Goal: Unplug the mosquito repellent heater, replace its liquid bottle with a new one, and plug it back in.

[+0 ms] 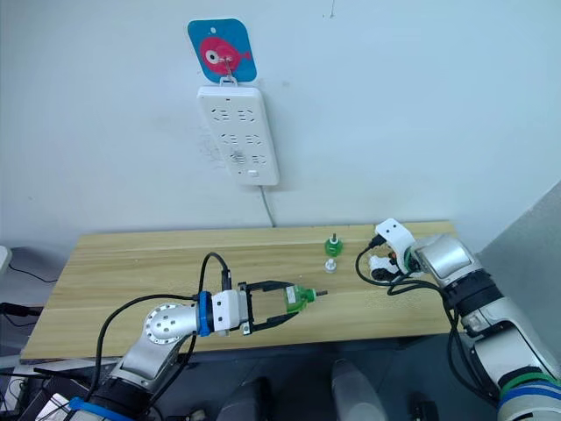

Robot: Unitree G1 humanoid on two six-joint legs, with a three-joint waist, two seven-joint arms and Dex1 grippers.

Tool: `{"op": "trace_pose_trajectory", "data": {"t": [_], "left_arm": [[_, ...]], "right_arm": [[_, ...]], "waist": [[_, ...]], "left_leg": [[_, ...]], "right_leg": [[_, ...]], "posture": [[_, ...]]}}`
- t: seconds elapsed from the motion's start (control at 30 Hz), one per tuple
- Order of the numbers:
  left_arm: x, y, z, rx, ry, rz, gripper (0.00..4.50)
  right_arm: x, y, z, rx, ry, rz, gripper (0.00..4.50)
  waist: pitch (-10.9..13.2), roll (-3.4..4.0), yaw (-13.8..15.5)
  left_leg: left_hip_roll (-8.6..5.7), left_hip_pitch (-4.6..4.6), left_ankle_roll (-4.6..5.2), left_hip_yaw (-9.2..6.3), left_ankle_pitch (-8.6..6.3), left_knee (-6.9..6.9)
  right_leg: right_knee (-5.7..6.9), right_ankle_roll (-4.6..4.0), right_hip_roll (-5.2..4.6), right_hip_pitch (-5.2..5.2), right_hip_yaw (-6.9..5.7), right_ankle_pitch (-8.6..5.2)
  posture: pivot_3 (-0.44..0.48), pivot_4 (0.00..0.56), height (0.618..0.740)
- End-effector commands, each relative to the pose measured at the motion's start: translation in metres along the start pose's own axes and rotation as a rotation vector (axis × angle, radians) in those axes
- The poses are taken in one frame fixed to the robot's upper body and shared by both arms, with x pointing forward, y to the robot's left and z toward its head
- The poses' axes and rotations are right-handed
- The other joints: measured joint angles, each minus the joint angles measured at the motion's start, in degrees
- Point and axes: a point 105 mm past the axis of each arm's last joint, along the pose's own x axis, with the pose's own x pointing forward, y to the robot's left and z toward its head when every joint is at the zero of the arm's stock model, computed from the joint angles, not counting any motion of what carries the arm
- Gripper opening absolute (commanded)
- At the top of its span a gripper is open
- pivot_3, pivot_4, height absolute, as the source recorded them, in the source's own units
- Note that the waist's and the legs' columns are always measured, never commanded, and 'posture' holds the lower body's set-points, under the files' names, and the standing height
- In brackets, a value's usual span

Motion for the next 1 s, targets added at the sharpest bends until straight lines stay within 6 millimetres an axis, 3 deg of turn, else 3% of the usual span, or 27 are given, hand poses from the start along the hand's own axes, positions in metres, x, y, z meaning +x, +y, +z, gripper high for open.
{"op": "trace_pose_trajectory", "data": {"t": [0.03, 0.57, 0.67, 0.77, 1.0], "left_arm": [[-0.002, 0.007, 0.013, 0.027, -0.030, 0.020, 2.30], [-0.002, 0.010, 0.018, 0.030, -0.020, 0.018, 2.30], [-0.002, 0.010, 0.017, 0.029, -0.019, 0.015, 2.30], [-0.003, 0.013, 0.017, 0.026, -0.018, 0.011, 2.30], [0.000, 0.029, 0.016, -0.021, -0.017, 0.036, 2.30]], "right_arm": [[0.002, -0.005, 0.004, -0.029, 0.005, -0.010, 4.50], [0.017, -0.006, 0.010, -0.033, 0.013, 0.025, 4.50], [0.018, -0.004, 0.008, -0.019, 0.016, 0.028, 3.94], [0.016, -0.002, 0.006, -0.013, 0.022, 0.035, 2.94], [-0.007, 0.006, 0.007, -0.035, -0.035, 0.061, 2.94]], "waist": [[0.0, 0.00, 0.0], [0.0, 0.01, 0.0], [0.0, 0.01, 0.0], [0.0, 0.01, 0.0], [0.0, 0.02, -0.2]], "left_leg": [[0.00, 0.00, 0.00, -0.01, 0.00, 0.00], [0.00, 0.00, 0.00, -0.13, 0.00, 0.00], [0.00, 0.00, 0.00, -0.15, 0.00, 0.00], [0.00, 0.00, 0.00, -0.15, 0.00, 0.00], [0.00, -0.01, 0.00, -0.17, 0.00, 0.00]], "right_leg": [[0.00, 0.00, 0.00, 0.01, -0.02, 0.00], [0.02, 0.00, 0.00, 0.05, -0.14, 0.00], [0.02, -0.01, 0.00, 0.05, -0.16, 0.01], [0.03, -0.01, 0.00, 0.05, -0.16, 0.01], [0.04, 0.00, 0.00, 0.05, -0.18, 0.00]], "posture": [[-0.160, 0.205, 0.733], [-0.144, 0.193, 0.733], [-0.156, 0.191, 0.733], [-0.175, 0.188, 0.733], [-0.221, 0.185, 0.733]]}}
